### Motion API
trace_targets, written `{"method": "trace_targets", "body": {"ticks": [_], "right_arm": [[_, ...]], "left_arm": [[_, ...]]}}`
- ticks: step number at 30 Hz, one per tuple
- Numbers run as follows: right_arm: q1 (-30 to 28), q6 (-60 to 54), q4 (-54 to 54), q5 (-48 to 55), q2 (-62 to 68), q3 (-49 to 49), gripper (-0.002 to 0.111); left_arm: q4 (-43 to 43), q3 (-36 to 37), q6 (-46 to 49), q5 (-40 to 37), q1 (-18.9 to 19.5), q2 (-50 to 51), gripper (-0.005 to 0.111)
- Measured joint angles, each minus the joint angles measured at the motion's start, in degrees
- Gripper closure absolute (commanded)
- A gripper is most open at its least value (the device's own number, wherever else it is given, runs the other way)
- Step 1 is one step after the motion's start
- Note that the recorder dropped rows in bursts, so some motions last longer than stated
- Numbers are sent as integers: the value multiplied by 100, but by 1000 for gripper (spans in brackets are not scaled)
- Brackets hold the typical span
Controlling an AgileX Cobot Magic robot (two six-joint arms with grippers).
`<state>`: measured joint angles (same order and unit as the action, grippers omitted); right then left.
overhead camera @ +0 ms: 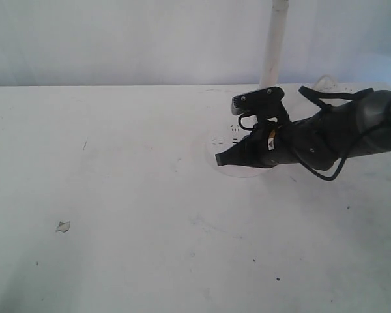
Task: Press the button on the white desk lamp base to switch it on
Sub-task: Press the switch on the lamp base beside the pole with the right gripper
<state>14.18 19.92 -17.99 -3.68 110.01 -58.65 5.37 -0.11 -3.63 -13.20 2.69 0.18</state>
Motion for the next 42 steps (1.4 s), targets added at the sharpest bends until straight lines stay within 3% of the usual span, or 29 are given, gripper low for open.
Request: {"method": "trace_targets", "body": {"ticks": [34,42], "right_arm": [[-288,-104,8,167,43,0,108],[-300,-104,8,-204,319,-23,108]], "left_arm": [[0,0,0,0,0,0,107],[0,0,0,0,0,0,107]]}}
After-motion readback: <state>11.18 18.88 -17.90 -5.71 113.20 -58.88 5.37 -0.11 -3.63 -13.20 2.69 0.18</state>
